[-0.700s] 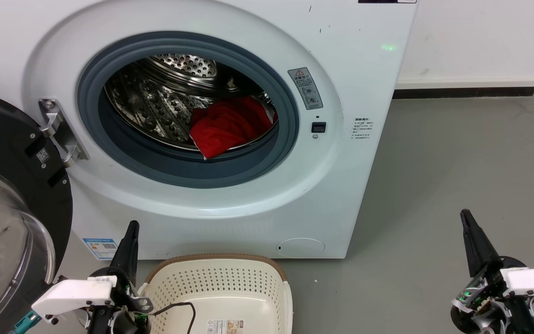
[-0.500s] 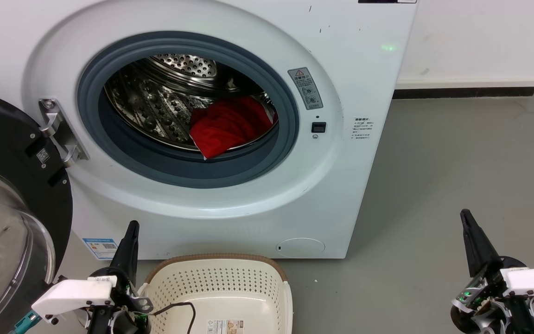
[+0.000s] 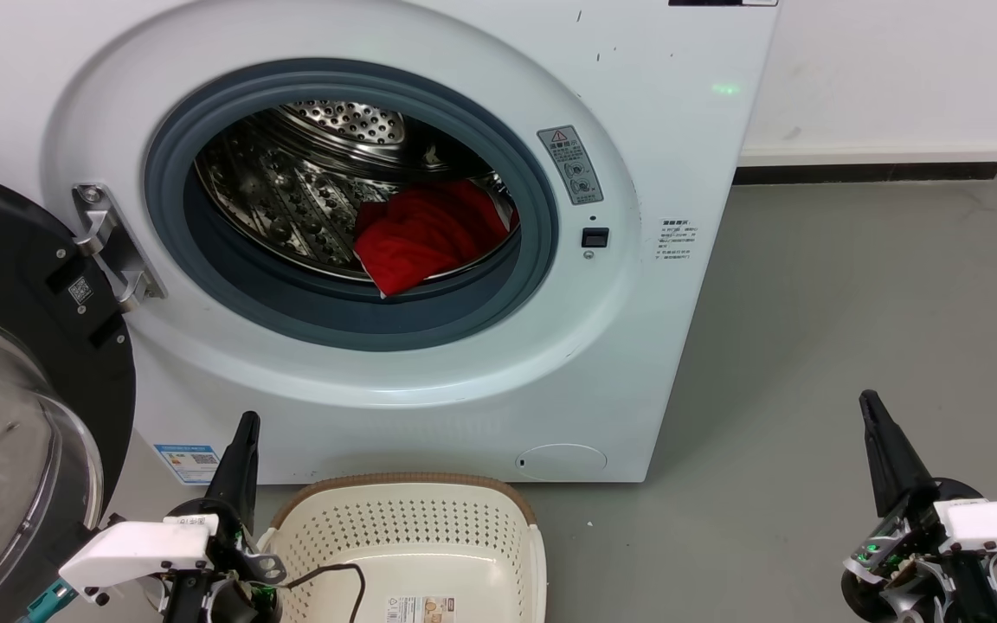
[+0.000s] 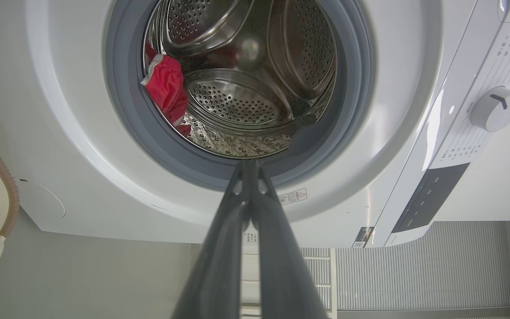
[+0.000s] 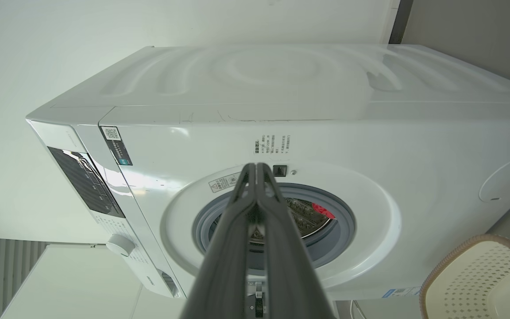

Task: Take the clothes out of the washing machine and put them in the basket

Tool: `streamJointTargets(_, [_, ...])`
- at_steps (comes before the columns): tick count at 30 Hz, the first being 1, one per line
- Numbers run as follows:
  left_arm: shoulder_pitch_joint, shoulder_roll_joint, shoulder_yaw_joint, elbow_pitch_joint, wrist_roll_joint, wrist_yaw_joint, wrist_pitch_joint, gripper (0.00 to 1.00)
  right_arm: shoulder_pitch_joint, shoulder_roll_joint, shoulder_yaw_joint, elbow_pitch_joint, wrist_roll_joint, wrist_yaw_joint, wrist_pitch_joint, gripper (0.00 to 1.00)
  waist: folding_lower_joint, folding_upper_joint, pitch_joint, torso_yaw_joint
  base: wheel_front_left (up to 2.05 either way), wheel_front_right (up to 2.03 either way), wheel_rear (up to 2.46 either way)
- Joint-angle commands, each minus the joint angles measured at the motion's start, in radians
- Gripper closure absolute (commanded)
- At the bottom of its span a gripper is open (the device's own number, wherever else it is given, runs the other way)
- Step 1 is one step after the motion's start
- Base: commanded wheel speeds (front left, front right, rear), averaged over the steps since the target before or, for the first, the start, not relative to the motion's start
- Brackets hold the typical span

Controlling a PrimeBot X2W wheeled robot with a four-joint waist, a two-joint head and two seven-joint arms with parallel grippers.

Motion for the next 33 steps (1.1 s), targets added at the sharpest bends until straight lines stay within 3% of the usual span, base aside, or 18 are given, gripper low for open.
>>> streamJointTargets(1, [-0.009, -0.001, 0.001, 0.001, 0.002, -0.003, 0.001, 1.0, -0.012, 0.002, 0.0, 0.001, -0.005, 0.0, 0.0, 1.0, 0.0, 0.0, 0.0, 0.0, 0.0, 0.0, 0.0])
streamJointTargets(7, [-0.009, -0.001, 0.001, 0.001, 0.002, -0.003, 0.001, 1.0, -0.012, 0.002, 0.0, 0.001, -0.004, 0.0, 0.0, 1.0, 0.0, 0.0, 0.0, 0.0, 0.0, 0.0, 0.0])
streamJointTargets(8, [0.0, 0.0, 0.0, 0.0, 0.0, 0.0, 0.0, 0.0, 0.0, 0.0, 0.0, 0.0, 0.0, 0.0, 0.0, 0.0, 0.0, 0.0, 0.0, 0.0, 0.0, 0.0, 0.0])
streamJointTargets(14, [0.026, -0.003, -0.006, 0.01, 0.009, 0.0, -0.016, 0.0, 0.025, 0.001, 0.005, 0.017, -0.01, 0.0, -0.015, 0.0, 0.0, 0.0, 0.0, 0.0, 0.0, 0.0, 0.0])
streamJointTargets(19, [0.033, -0.003, -0.002, -0.015, 0.079, 0.0, -0.041, 0.0, 0.035, 0.001, 0.003, 0.001, -0.066, 0.0, -0.041, 0.0, 0.0, 0.0, 0.001, 0.0, 0.0, 0.0, 0.0])
streamJointTargets(33, [0.049, -0.002, -0.036, -0.114, 0.413, 0.045, -0.105, 0.0, 0.06, 0.001, 0.018, -0.105, -0.41, 0.0, -0.105, 0.0, 0.0, 0.0, 0.009, -0.001, 0.0, 0.0, 0.0])
